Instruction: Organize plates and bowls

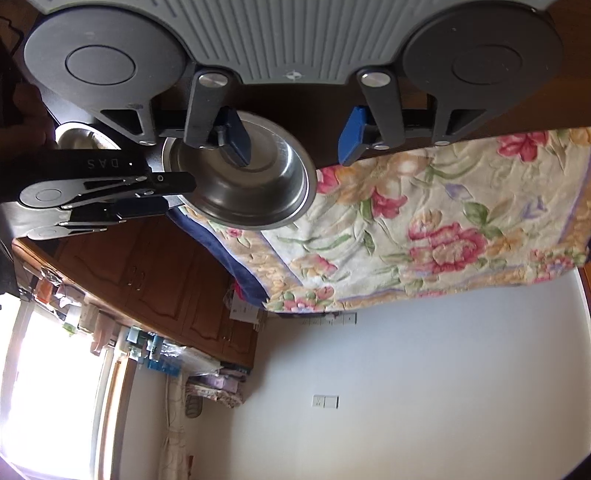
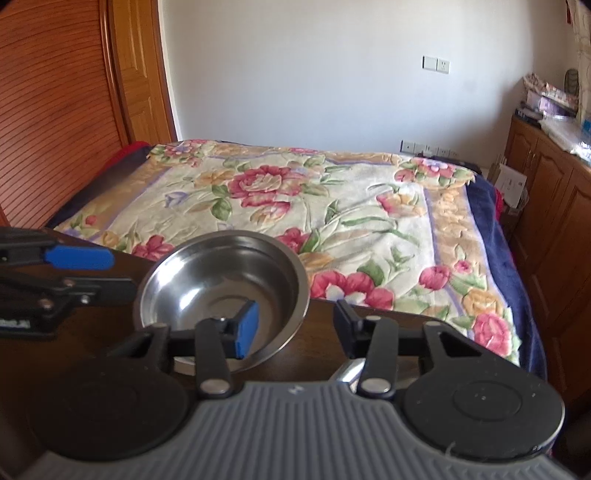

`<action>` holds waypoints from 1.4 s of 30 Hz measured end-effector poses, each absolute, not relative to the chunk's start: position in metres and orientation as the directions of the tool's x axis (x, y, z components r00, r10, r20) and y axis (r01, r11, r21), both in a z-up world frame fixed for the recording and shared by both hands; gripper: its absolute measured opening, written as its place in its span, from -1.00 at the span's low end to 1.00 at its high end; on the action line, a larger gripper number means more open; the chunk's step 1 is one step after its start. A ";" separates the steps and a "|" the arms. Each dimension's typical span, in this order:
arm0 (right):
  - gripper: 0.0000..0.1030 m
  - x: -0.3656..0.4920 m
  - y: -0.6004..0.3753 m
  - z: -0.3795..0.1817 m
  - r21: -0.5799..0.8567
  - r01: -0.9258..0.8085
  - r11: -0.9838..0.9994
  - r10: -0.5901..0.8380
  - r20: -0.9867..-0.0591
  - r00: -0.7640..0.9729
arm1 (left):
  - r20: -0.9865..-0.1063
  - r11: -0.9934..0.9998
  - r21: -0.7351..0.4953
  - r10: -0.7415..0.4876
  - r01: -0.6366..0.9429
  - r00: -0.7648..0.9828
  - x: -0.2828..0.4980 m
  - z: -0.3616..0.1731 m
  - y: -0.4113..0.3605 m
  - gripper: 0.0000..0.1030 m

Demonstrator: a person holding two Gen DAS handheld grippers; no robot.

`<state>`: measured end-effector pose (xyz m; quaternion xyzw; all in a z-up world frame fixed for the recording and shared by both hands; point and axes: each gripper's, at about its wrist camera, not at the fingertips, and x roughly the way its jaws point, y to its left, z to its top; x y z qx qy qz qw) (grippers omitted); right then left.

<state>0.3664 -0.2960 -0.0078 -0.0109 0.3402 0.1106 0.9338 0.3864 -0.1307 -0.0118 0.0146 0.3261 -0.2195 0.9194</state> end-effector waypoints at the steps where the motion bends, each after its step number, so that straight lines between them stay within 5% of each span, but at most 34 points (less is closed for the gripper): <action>1: -0.10 0.368 -0.295 -0.008 0.056 -0.214 0.975 0.200 -0.639 0.743 | -0.614 0.903 -0.122 -0.394 0.411 0.683 0.389 -0.014 -0.132 0.00; 10: -0.12 0.368 -0.289 -0.014 0.040 -0.232 0.972 0.199 -0.662 0.722 | -0.650 0.901 -0.151 -0.400 0.406 0.646 0.396 -0.027 -0.139 -0.37; 14: -0.45 0.368 -0.286 -0.014 0.064 -0.246 0.967 0.224 -0.670 0.708 | -0.655 0.902 -0.151 -0.398 0.405 0.642 0.395 -0.028 -0.140 -0.45; 20: -0.52 0.359 -0.284 -0.011 0.087 -0.250 0.964 0.243 -0.665 0.706 | -0.662 0.910 -0.142 -0.380 0.389 0.646 0.391 -0.024 -0.135 -0.58; 42: -0.63 0.284 -0.284 0.061 0.069 -0.250 0.966 0.246 -0.543 0.803 | -0.551 0.896 -0.077 -0.404 0.437 0.730 0.305 0.059 -0.121 -0.59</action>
